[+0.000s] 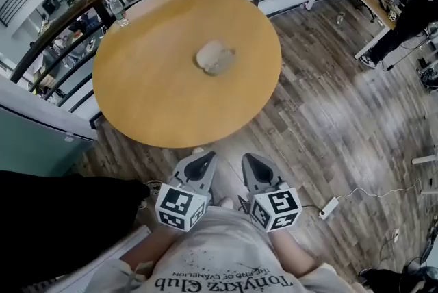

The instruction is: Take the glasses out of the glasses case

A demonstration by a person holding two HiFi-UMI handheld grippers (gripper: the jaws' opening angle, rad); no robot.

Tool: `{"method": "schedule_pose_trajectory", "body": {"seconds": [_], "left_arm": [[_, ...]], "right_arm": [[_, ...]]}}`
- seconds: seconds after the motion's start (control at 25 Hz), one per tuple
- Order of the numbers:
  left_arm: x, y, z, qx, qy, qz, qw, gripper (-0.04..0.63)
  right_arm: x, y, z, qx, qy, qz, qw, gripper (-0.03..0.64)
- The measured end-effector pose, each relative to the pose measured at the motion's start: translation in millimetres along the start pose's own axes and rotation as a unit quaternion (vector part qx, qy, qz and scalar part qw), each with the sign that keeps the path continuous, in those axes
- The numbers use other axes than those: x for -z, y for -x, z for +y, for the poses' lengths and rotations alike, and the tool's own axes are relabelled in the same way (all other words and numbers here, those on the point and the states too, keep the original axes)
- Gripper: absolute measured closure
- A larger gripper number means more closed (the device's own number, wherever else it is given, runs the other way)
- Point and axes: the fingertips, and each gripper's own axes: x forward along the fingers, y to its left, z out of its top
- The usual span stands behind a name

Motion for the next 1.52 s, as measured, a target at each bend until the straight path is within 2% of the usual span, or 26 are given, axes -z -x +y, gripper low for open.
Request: {"method": "schedule_pose_trajectory", "body": {"seconds": [0.28, 0.44, 0.64, 1.08, 1.52], "left_arm": [[-25, -48, 71, 0.027, -0.007, 0.008, 0.9996, 0.571], [-54, -72, 107, 0.042, -0.013, 0.012, 0.999, 0.571], [-71, -84, 141, 0.046, -0.014, 0.012, 0.9988, 0.571], [-92, -107, 164, 0.036, 0.0, 0.003, 0.9994, 0.571], [-109, -147, 160, 0.018, 0.014, -0.003, 0.9997, 0.571]], "right_arm": [[-31, -78, -17, 0.024, -0.007, -0.007, 1.0, 0.592], [-60, -118, -32, 0.045, -0.016, -0.007, 0.999, 0.592], [-83, -148, -37, 0.065, -0.01, -0.012, 0.998, 0.592], [-107, -176, -46, 0.049, 0.001, -0.012, 0.999, 0.592], [-128, -194, -80, 0.015, 0.028, 0.003, 0.999, 0.592]]}}
